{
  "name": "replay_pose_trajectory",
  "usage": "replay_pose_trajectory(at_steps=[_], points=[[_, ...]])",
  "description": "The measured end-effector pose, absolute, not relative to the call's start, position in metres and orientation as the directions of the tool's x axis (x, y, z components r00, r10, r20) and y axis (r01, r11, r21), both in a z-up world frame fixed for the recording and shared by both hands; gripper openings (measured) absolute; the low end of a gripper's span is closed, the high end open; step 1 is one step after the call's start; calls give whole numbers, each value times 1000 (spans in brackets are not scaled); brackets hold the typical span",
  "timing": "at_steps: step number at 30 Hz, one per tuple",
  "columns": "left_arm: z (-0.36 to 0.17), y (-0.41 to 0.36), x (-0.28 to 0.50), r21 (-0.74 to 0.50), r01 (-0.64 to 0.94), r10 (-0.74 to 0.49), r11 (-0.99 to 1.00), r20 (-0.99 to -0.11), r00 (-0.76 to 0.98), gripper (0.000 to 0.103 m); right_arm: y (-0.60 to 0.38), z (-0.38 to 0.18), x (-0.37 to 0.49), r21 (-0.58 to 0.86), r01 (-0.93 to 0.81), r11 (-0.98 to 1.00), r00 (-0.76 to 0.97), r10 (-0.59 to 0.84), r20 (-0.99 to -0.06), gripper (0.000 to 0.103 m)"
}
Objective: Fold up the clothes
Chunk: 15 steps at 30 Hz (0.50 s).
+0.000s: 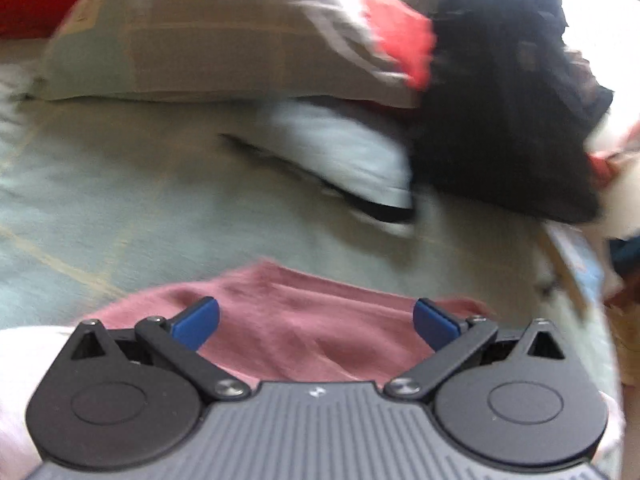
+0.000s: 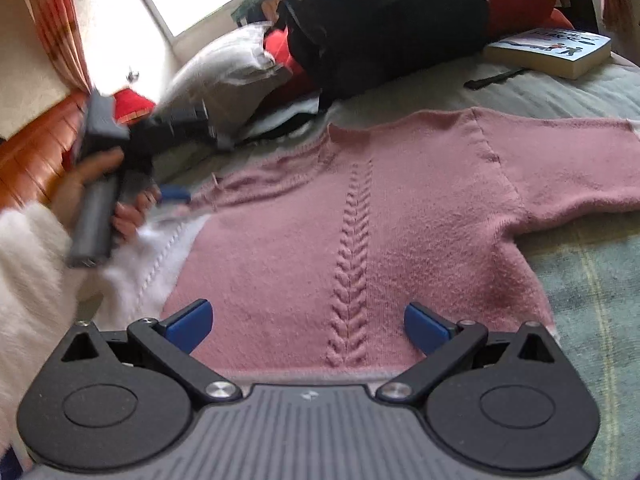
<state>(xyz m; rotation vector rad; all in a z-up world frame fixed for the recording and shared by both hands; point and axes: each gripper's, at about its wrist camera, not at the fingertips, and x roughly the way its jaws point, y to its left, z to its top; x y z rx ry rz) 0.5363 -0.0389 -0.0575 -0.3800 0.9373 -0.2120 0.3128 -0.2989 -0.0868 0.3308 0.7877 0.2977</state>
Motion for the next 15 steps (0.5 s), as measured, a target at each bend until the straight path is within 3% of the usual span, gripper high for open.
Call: replay_pose_trajectory(at_steps=[3, 9, 15], points=[[-53, -57, 534, -465, 95, -440, 880, -726, 528, 102, -291, -82, 308, 331, -171, 928, 641, 360, -678, 103], [-84, -82, 560, -414, 76, -397, 907, -783, 480, 102, -281, -81, 305, 256, -199, 946, 627, 324, -709, 103], [-88, -84, 574, -424, 44, -379, 905, -752, 539, 102, -275, -84, 307, 230, -209, 950, 630, 311, -712, 103]])
